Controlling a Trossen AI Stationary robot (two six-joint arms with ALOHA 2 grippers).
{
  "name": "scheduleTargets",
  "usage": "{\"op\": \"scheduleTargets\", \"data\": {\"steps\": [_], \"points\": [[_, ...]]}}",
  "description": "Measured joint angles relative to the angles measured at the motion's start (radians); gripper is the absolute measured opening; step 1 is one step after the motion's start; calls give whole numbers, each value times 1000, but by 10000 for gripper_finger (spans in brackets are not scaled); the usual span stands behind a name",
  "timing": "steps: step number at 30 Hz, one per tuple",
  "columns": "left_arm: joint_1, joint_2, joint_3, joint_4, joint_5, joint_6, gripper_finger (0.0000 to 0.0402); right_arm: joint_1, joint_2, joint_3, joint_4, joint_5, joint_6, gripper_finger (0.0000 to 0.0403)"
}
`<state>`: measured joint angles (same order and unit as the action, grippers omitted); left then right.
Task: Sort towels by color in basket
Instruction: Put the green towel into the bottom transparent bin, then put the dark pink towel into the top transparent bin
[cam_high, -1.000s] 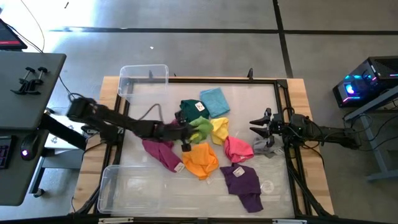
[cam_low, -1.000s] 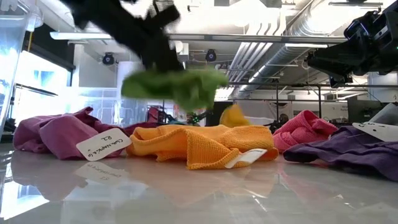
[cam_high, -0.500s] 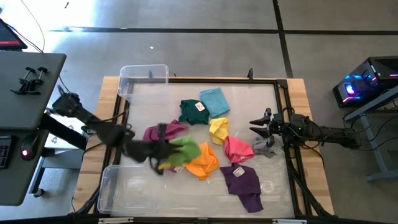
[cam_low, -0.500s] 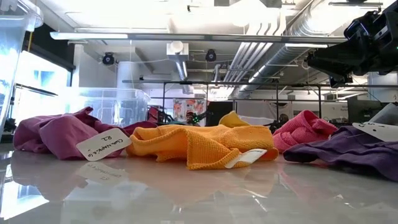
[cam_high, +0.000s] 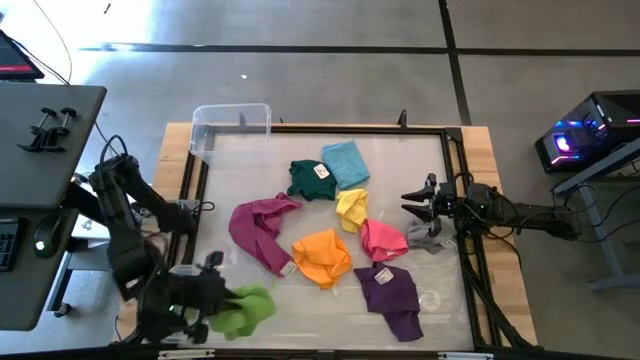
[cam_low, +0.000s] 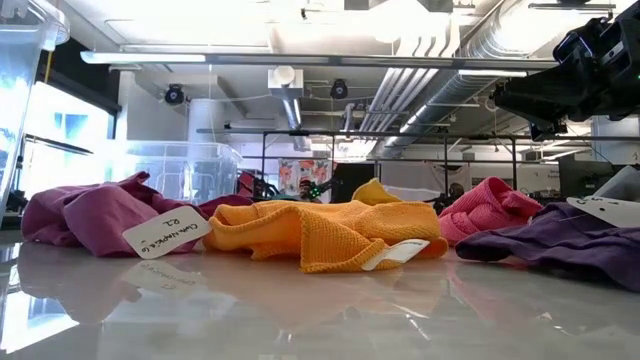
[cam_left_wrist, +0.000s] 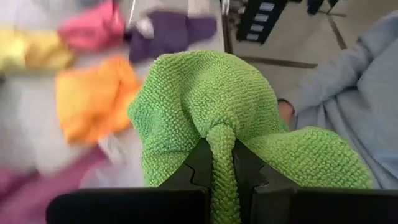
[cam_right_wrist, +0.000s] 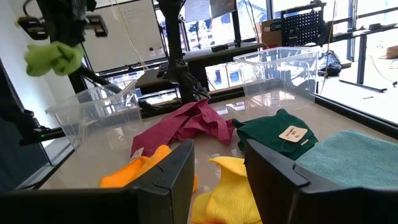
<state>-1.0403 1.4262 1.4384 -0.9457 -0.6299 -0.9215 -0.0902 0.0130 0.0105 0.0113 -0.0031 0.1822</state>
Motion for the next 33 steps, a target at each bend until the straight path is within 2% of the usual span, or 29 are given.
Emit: {"op": "scheduleTargets", "data": {"steps": [7, 14, 27, 33], "points": [[-71, 61, 0, -172, 13, -363, 24, 0, 0, 0, 0, 0, 0, 138], [-78, 108, -1, -278, 88, -547, 67, 0, 0, 0, 0, 0, 0, 138], [-78, 119, -1, -342, 93, -570, 146, 0, 0, 0, 0, 0, 0, 138], [-78, 119, -1, -352, 93, -569, 171, 0, 0, 0, 0, 0, 0, 138]]}}
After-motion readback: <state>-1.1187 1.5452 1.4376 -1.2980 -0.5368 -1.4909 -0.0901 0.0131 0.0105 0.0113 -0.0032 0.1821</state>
